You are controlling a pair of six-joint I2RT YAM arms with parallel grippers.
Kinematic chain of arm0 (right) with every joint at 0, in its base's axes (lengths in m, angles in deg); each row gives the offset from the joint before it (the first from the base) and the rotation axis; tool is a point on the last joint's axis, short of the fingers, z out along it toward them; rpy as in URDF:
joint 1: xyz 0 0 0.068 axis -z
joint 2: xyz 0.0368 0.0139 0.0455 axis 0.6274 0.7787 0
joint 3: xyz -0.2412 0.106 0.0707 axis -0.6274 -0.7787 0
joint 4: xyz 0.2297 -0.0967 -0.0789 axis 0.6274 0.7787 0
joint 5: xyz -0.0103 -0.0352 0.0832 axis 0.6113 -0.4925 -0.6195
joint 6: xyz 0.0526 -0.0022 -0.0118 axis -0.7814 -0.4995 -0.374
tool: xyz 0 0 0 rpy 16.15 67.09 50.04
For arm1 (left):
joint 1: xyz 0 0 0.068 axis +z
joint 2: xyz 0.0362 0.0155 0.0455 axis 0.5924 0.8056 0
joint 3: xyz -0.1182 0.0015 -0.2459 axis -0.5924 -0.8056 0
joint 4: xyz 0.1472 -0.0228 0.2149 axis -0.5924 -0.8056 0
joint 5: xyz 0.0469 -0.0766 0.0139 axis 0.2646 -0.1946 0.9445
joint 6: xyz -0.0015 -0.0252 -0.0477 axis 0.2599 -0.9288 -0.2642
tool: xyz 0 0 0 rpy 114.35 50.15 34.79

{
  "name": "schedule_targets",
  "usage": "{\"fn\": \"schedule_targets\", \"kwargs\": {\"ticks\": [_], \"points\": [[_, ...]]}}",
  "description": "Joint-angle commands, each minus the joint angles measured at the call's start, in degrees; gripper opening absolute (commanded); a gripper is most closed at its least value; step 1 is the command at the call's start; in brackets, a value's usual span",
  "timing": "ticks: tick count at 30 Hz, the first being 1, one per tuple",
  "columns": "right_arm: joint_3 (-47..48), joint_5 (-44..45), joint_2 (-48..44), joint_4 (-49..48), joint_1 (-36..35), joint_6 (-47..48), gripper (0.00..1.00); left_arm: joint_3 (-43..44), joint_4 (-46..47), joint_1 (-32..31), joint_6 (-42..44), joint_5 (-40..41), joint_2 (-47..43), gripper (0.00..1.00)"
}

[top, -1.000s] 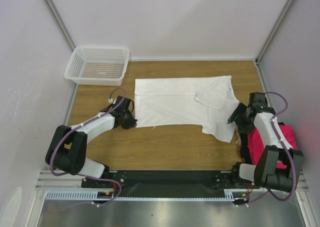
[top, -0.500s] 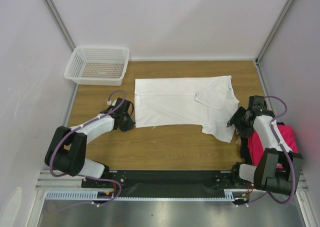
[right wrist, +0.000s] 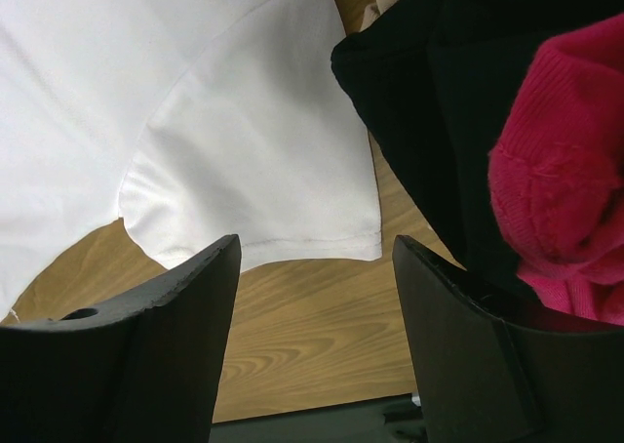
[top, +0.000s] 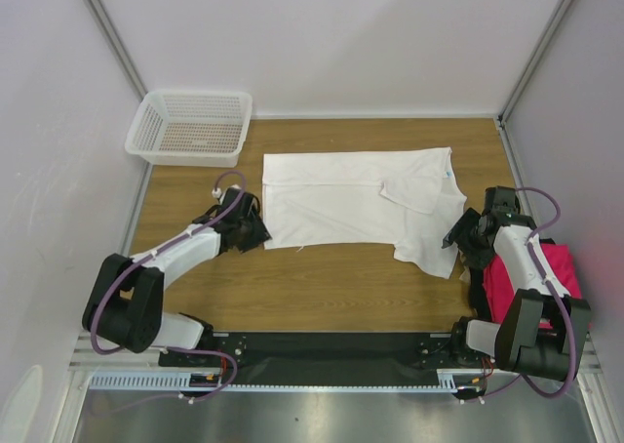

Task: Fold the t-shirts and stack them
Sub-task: Fold the tshirt

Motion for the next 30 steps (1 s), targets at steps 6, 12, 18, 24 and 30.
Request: {"fn": "schedule_targets", "kwargs": {"ticks": [6,12,18,24,30], "points": [[0.13,0.77,-1.35,0.19,0.24,-0.90,0.70,0.55,1.01,-1.57,0.03,-0.08,3.68,0.45],[0.13,1.39,-1.09,0.45,0.33,-1.25,0.69,0.03,2.07,-1.57,-0.40,0.53,4.99,0.29],[-0.39,2.89,-0.57,0.37,0.33,-2.48,0.69,-0.50,-0.92,-1.40,-1.46,3.78,5.44,0.00],[-1.45,0.25,-0.21,-0.69,0.24,-2.31,0.68,-1.47,-4.08,-0.87,-1.99,6.25,1.92,0.00],[-2.94,-1.24,-1.18,-1.30,0.24,-2.75,0.68,-0.85,-5.75,-0.52,-0.32,7.21,1.92,0.00]]}}
